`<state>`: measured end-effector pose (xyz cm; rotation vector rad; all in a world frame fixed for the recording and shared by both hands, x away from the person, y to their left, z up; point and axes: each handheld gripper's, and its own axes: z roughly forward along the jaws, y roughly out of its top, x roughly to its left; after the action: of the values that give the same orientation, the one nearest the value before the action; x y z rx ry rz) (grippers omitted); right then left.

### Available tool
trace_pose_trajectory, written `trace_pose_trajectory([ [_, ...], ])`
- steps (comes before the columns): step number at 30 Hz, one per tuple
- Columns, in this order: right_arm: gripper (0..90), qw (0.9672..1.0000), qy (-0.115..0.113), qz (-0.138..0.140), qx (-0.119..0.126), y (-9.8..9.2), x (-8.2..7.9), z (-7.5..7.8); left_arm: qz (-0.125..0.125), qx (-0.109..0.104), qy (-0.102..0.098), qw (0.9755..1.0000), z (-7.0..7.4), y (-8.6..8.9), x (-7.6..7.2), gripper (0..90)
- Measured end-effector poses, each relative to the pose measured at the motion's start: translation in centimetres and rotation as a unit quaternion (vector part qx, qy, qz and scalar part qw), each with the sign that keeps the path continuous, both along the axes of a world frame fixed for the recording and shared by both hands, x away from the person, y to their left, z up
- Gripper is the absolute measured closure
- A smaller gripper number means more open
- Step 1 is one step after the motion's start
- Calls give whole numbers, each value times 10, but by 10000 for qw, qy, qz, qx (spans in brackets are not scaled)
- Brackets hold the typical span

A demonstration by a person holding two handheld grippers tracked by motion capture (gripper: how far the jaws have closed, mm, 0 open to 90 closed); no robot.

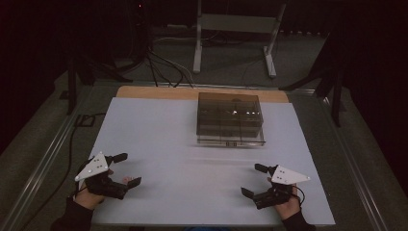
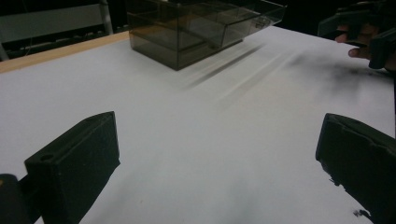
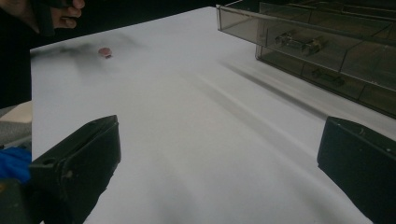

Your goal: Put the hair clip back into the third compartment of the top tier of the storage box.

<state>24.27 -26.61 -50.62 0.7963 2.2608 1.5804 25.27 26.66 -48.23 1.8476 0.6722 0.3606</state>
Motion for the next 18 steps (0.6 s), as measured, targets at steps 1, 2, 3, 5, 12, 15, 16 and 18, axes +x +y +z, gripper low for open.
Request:
trace_pose_trajectory([
  [1, 0, 10000, -8, 5, -2, 0, 0, 0, 40, 46, 32, 10000, -1, 3, 0, 6],
  [2, 0, 10000, -7, -2, -1, 0, 0, 0, 40, 46, 32, 10000, -1, 3, 0, 6],
  [3, 0, 10000, -6, -5, 0, 0, 0, 0, 64, 64, 37, 10000, -1, 6, 0, 6],
  [5, 0, 10000, -8, -3, -5, 0, 0, 0, 83, 71, 63, 9999, -1, 7, 0, 6],
  [12, 0, 10000, -6, -7, -35, 0, 0, 0, 238, 124, 132, 9996, -3, 16, 0, 7],
  [15, 0, 10000, -13, -11, -23, 0, 0, 0, 352, 266, 252, 9987, -6, 25, 0, 7],
  [16, 0, 10000, -6, -9, -30, 0, 0, 0, 382, 266, 283, 9985, -7, 26, 1, 7],
  [18, 0, 10000, 0, -5, -34, 0, 0, 0, 407, 284, 400, 9980, -8, 29, 2, 7],
])
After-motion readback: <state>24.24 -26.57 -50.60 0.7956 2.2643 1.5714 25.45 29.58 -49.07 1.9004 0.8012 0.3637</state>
